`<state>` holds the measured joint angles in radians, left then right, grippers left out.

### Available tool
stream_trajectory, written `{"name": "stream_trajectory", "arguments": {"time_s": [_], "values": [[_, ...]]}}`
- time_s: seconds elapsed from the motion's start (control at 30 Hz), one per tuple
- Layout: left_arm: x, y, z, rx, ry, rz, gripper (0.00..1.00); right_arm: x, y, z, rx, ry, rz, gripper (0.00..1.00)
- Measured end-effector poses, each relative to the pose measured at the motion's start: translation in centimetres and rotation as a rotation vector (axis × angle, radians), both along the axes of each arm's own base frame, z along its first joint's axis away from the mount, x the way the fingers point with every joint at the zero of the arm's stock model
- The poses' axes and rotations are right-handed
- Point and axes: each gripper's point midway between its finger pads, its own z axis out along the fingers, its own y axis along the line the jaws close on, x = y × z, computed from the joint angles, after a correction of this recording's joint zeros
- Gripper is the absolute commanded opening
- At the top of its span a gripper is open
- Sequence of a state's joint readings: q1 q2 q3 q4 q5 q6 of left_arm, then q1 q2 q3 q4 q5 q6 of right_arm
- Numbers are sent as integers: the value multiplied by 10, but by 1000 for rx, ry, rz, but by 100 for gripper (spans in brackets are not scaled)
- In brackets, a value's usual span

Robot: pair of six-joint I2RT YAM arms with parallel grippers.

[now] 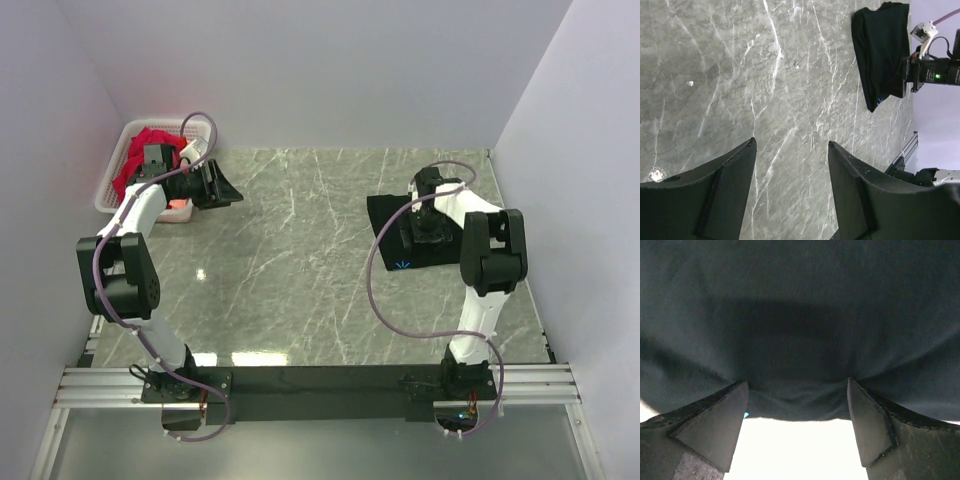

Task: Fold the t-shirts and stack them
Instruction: Neatly place the folded tshirt to the corner

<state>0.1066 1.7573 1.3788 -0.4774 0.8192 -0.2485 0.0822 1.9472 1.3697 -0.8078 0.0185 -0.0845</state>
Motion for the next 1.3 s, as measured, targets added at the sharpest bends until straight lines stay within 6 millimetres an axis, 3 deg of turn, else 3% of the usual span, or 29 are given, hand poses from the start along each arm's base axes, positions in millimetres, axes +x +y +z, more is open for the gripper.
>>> {"name": "stream_trajectory", "arguments": {"time_s": [0.2,0.27,0.33,0.63,1.03,1.3], "values": [[0,6,-2,18,12,18,65,20,-14,-2,6,8,-72,86],[0,10,-3,26,13,28,65,31,-25,-2,8,-7,-101,86],[0,15,-5,34,19,38,65,44,-39,-2,10,-22,-129,78],[-3,29,-8,61,42,61,65,109,-88,2,2,-123,-168,79],[-2,33,-6,71,44,71,65,127,-123,3,-35,-158,-142,82],[-3,34,-7,78,53,76,65,157,-147,6,-63,-212,-101,82]]}}
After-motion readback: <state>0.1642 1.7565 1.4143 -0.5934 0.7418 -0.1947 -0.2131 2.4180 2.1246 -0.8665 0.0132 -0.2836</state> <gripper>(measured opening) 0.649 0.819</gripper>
